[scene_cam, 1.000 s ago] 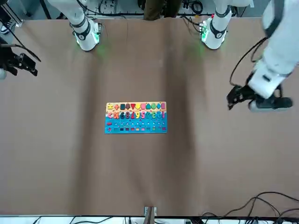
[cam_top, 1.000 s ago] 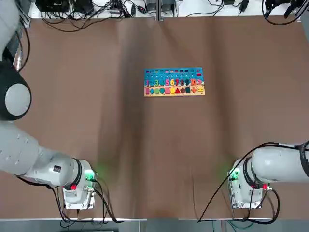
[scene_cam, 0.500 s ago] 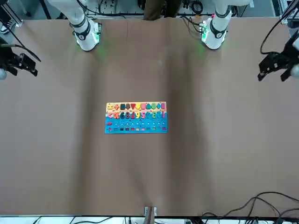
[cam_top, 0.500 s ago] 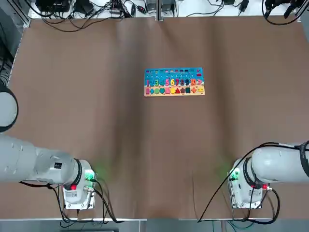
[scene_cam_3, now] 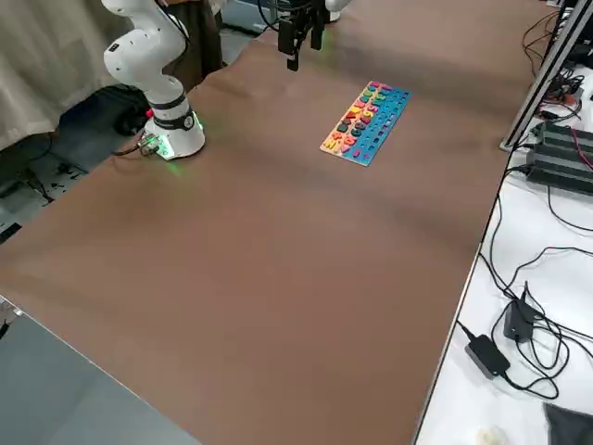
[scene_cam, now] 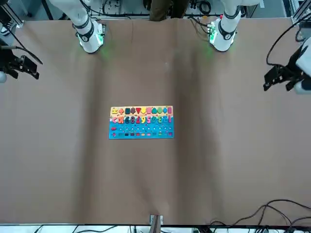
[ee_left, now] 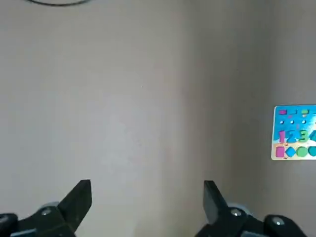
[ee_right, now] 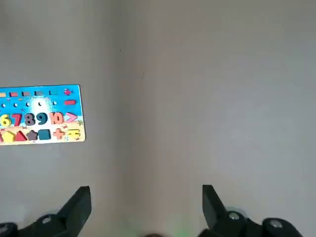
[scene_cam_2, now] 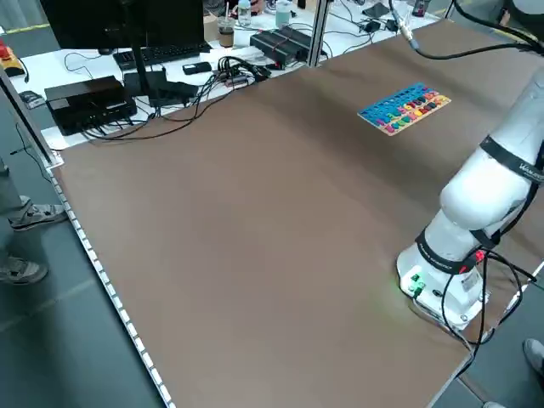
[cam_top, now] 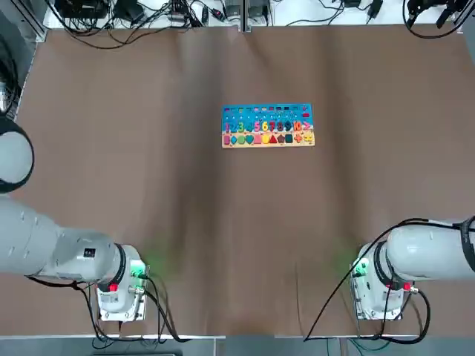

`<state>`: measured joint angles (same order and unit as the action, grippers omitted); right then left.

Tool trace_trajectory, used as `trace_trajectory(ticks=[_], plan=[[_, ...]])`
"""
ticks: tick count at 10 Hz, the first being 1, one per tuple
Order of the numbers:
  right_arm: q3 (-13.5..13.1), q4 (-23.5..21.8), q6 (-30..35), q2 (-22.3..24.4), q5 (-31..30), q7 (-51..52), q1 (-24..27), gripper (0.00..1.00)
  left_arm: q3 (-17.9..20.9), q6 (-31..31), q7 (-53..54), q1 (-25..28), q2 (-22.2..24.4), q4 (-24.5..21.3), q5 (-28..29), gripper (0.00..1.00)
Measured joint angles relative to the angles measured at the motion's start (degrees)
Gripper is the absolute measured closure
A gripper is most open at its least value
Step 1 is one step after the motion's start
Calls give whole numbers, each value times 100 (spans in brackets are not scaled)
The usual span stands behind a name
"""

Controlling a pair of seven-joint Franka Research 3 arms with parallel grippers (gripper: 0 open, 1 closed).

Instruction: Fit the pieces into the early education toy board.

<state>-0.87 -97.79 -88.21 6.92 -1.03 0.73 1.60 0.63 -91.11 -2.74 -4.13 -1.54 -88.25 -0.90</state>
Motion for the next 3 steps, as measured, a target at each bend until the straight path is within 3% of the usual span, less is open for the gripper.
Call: trace_trajectory(ticks=[3], plan=[[0, 0, 0, 0, 0, -1, 0, 1, -4, -57, 0, 2, -57, 7, 0, 0]])
